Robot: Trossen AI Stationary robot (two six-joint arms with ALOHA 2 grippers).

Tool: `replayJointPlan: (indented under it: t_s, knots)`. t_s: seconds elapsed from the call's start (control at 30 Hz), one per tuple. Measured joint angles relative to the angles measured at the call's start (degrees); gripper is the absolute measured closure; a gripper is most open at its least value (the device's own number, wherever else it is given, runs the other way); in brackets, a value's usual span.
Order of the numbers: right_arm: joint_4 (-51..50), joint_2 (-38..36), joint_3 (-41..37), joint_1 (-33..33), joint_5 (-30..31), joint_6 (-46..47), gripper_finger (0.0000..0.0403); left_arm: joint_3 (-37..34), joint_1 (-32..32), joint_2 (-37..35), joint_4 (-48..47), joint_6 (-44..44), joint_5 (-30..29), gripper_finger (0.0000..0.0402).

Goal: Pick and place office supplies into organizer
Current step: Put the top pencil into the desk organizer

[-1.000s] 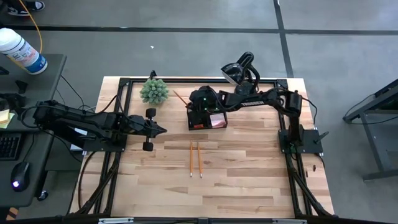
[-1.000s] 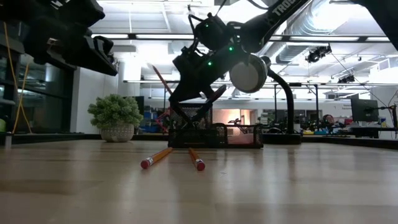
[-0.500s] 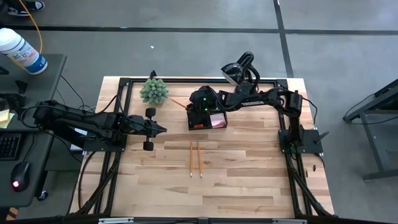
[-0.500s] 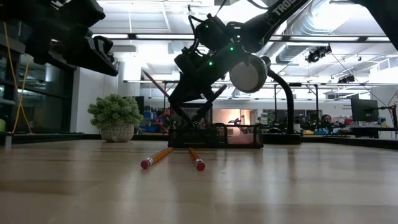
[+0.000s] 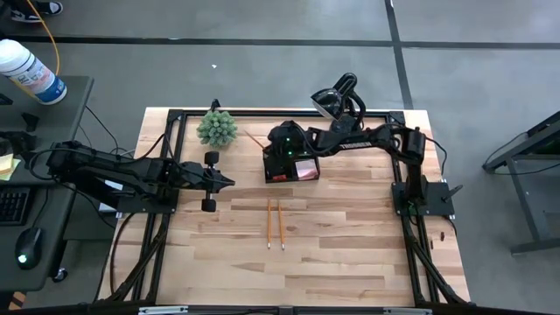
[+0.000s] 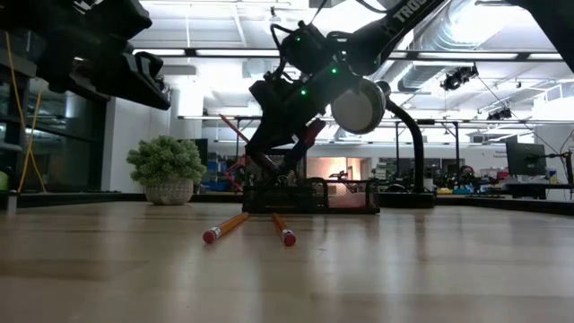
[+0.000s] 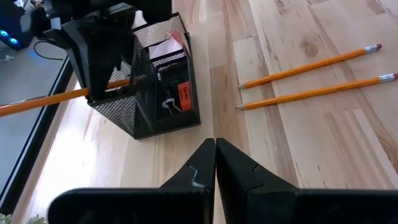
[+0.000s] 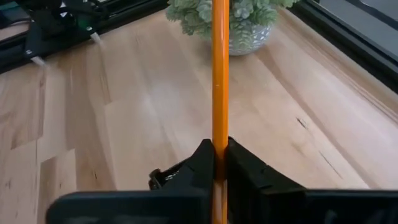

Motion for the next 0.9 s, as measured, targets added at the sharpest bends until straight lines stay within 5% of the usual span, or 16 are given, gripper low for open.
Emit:
replayJointPlan:
  t_s: [0.5, 0.9]
  knots:
    - [-0.2, 0.0, 0.0, 0.1, 0.5, 1.1, 0.0381, 0.0, 0.0, 0.0, 0.0, 0.1, -0.1, 0.0399]
    - [1.8, -0.6, -0.2, 0.1, -3.1, 0.7, 0.0321, 0.0, 0.0, 0.0, -0.1, 0.1, -0.2, 0.0399]
